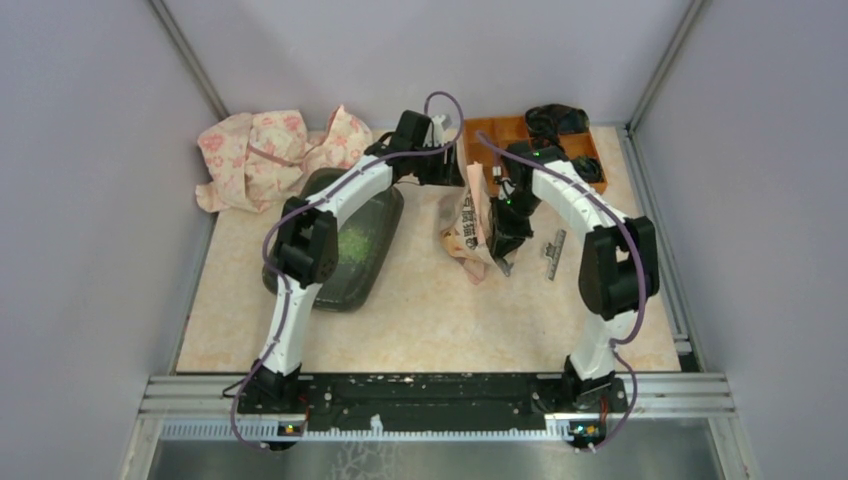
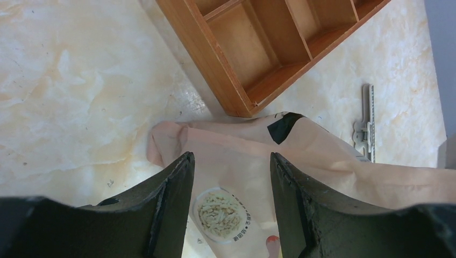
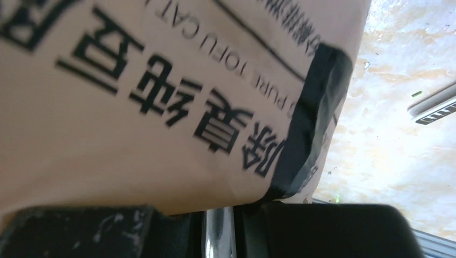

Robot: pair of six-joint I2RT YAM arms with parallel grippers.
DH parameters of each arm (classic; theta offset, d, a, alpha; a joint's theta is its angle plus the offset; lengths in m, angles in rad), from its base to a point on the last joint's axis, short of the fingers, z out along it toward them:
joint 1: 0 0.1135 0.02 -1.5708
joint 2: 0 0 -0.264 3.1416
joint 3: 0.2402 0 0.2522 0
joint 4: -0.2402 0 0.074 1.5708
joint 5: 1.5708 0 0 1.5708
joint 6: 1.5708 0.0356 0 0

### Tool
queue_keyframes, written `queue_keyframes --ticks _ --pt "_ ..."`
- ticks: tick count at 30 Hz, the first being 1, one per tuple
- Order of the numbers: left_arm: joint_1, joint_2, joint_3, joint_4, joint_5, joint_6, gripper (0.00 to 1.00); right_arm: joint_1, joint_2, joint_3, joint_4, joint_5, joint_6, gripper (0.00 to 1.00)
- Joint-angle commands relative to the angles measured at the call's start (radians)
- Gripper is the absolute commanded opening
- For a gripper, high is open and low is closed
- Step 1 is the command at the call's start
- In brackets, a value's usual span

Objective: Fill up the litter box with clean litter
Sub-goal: 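Scoop the cat litter from the cat litter bag.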

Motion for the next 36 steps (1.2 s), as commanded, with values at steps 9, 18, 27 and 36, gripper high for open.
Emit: queue_keyframes --ticks 9,18,27,36 --pt "-0.014 0.053 0.043 0.02 0.033 0.004 0.6 0.008 0.184 0.145 0.089 0.057 0.034 0.0" --pt "-0.02 0.06 0.022 0.016 0.027 0.015 0.6 0.01 0.208 0.198 0.207 0.155 0.075 0.0" --pt "-0.019 0.032 -0.015 0.001 0.018 0.024 0.6 0.06 0.053 -0.021 0.523 0.369 0.037 0.0" --pt "-0.024 -0.017 -0.067 -0.028 -0.004 0.038 0.59 0.115 -0.177 -0.25 0.904 0.391 -0.039 0.0"
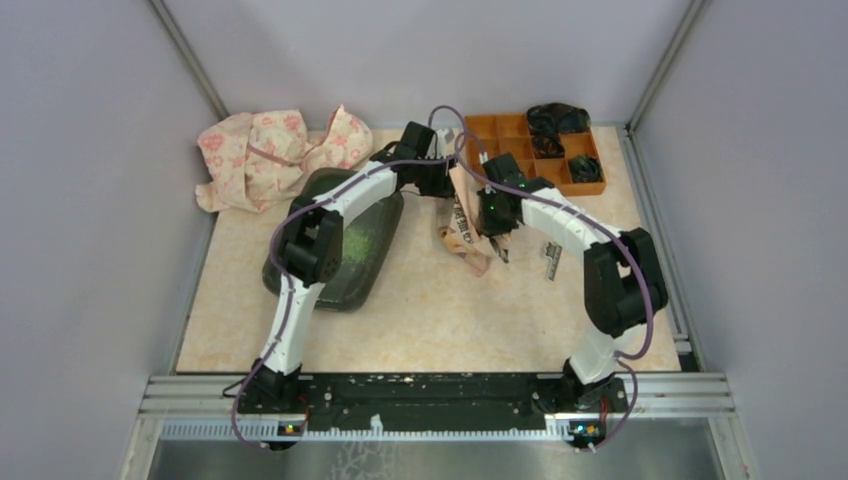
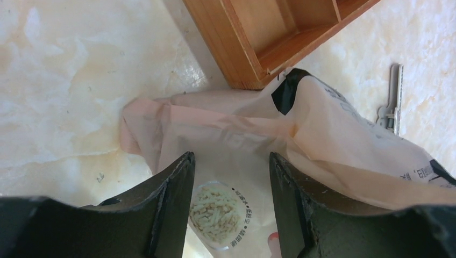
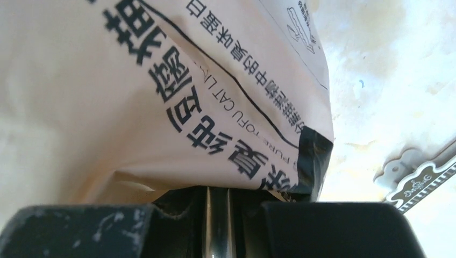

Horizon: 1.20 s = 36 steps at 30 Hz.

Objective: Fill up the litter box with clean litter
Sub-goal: 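Scoop the cat litter from the cat litter bag.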

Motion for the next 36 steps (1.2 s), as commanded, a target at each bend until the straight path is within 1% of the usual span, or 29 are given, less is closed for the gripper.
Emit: queue_keyframes --ticks 1,3,5,15,19,21,24,28,30,33,36 --pt "-0.013 -0.067 -0.032 -0.035 -0.019 0.026 0.59 0.018 -0.158 -0.064 0.383 0.081 -0.059 0.0" --pt "-0.013 -0.094 -0.046 -0.038 -0.033 0.027 0.59 0.018 -0.22 -0.087 0.395 0.08 -0.065 0.0" --pt "-0.013 -0.116 -0.055 -0.042 -0.04 0.025 0.59 0.018 -0.264 -0.083 0.36 0.073 -0.076 0.0" --pt "-0.014 -0.247 -0.091 -0.093 -0.094 0.028 0.59 0.017 -0.454 -0.002 0.058 0.04 -0.089 0.0" --pt "-0.012 -0.29 -0.107 -0.1 -0.11 0.029 0.59 0.018 -0.509 -0.012 -0.011 0.037 -0.092 0.0" --pt "-0.013 -0.304 -0.114 -0.101 -0.113 0.026 0.59 0.017 -0.533 -0.035 -0.017 0.038 -0.097 0.0" --pt "-0.013 -0.321 -0.127 -0.102 -0.114 0.022 0.59 0.012 -0.531 -0.054 -0.023 0.001 -0.106 0.0" --pt "-0.015 -0.335 -0.137 -0.107 -0.121 0.021 0.59 -0.022 -0.454 -0.061 -0.032 -0.079 -0.093 0.0" --pt "-0.016 -0.335 -0.136 -0.114 -0.127 0.023 0.59 -0.044 -0.405 -0.07 -0.006 -0.136 -0.089 0.02" --pt "-0.016 -0.337 -0.135 -0.126 -0.136 0.028 0.59 -0.046 -0.368 -0.065 -0.014 -0.167 -0.089 0.05" --pt "-0.016 -0.337 -0.126 -0.137 -0.151 0.034 0.59 -0.046 -0.363 -0.102 0.018 -0.131 -0.069 0.12"
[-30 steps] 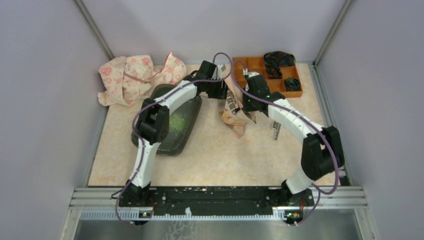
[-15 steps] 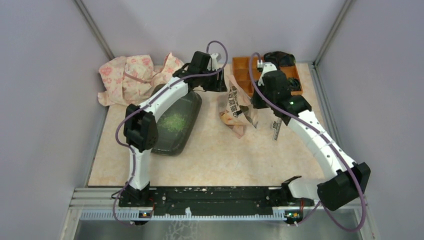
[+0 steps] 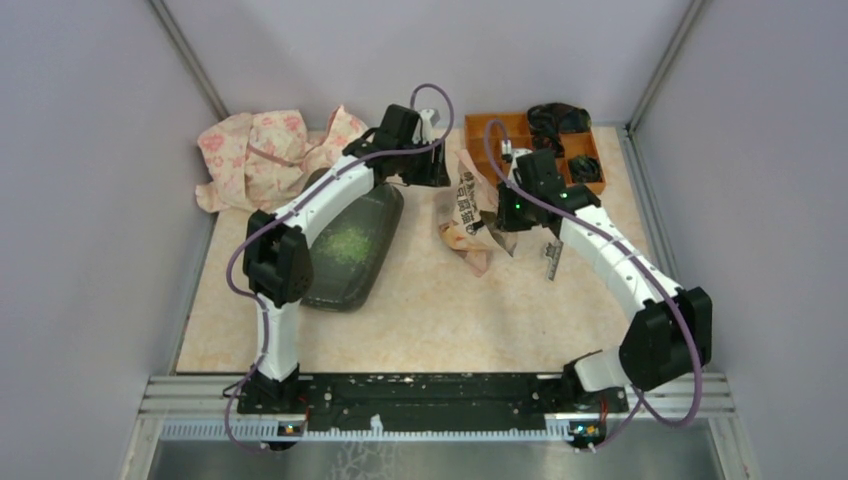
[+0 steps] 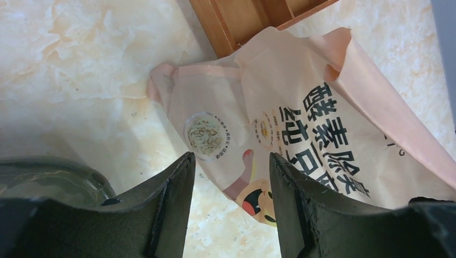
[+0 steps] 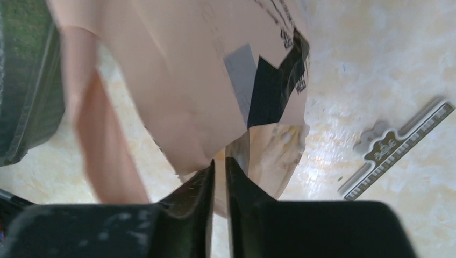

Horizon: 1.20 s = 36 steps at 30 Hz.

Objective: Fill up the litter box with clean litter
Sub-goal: 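Scoop the cat litter from the cat litter bag.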

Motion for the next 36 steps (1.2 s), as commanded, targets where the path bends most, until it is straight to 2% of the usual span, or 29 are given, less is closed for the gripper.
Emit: queue_keyframes --ticks 1,6,13,18,23,28,33,36 --pt "-0.007 -0.024 0.02 -0.037 -0.029 0.02 0.59 -0.004 0.004 -0.03 0.052 -0.002 0.013 0.18" --pt "-0.008 0.013 0.098 -0.1 -0.059 0.038 0.59 0.006 0.044 -0.054 0.145 -0.005 0.02 0.24" --pt "-0.007 0.056 0.193 -0.184 -0.107 0.056 0.59 0.108 0.1 -0.089 0.241 0.069 0.018 0.27" --pt "-0.006 0.065 0.225 -0.221 -0.148 0.074 0.6 0.201 0.127 -0.124 0.282 0.215 0.014 0.28" --pt "-0.004 0.068 0.239 -0.232 -0.154 0.075 0.6 0.219 0.149 -0.138 0.304 0.338 0.008 0.3" --pt "-0.004 0.068 0.238 -0.236 -0.155 0.078 0.6 0.219 0.062 -0.173 0.397 0.376 -0.018 0.33" --pt "-0.004 0.061 0.223 -0.222 -0.141 0.073 0.6 0.217 0.129 -0.091 0.286 0.398 -0.012 0.35" --pt "-0.004 0.055 0.212 -0.218 -0.134 0.074 0.6 0.216 0.16 -0.084 0.246 0.348 0.013 0.36"
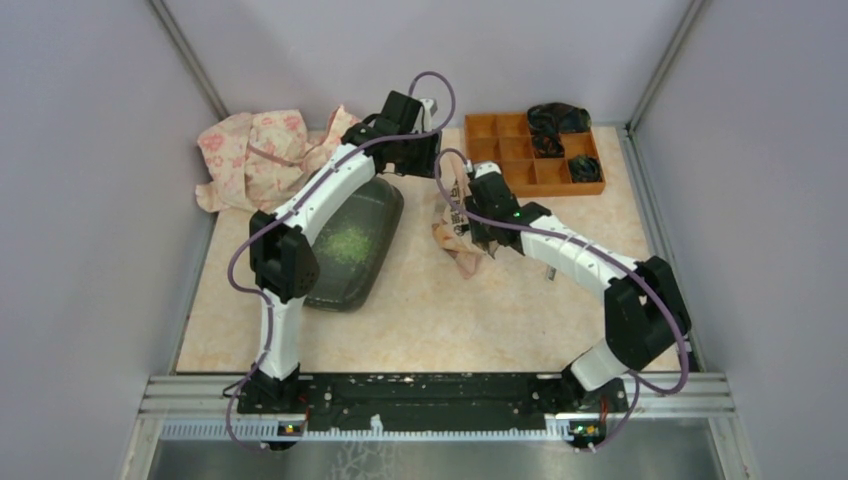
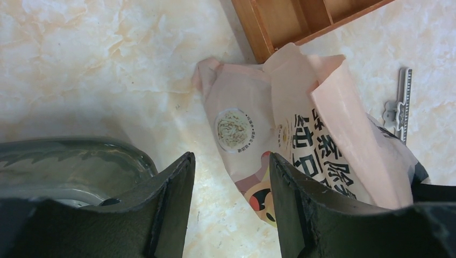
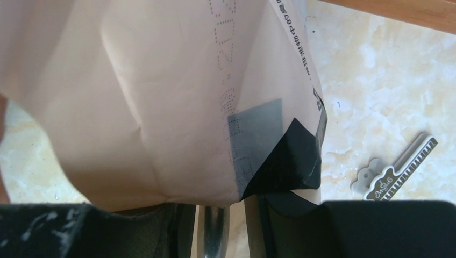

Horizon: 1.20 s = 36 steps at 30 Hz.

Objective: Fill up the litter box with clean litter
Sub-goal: 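Scoop the cat litter from the cat litter bag.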

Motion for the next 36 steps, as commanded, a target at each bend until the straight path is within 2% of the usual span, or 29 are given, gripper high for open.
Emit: queue_keyframes --ticks 1,11,23,25,27,30,36 --pt "-0.002 -0.003 0.0 -0.001 0.008 0.014 0.6 0.005 0.049 0.055 -0.039 -0.022 0.021 0.36" --pt "-0.002 -0.023 -0.034 0.016 0.021 0.015 0.6 0.004 0.14 0.01 -0.062 -0.114 0.06 0.36" --pt "-0.001 -0.022 -0.023 0.007 0.01 0.02 0.6 -0.055 0.163 0.134 -0.078 -0.122 0.049 0.35" --pt "-0.001 -0.02 -0.023 0.009 0.014 0.018 0.6 -0.058 0.173 0.164 -0.095 -0.13 0.043 0.3" --pt "-0.001 -0.018 -0.023 0.011 0.018 0.017 0.6 -0.061 0.188 0.184 -0.119 -0.136 0.038 0.16" --pt "-0.001 -0.021 -0.026 0.012 0.02 0.019 0.6 -0.063 0.2 0.177 -0.13 -0.159 0.031 0.02" --pt "0.0 -0.028 -0.042 0.02 0.026 0.022 0.6 -0.062 0.158 0.135 -0.114 -0.161 0.025 0.0"
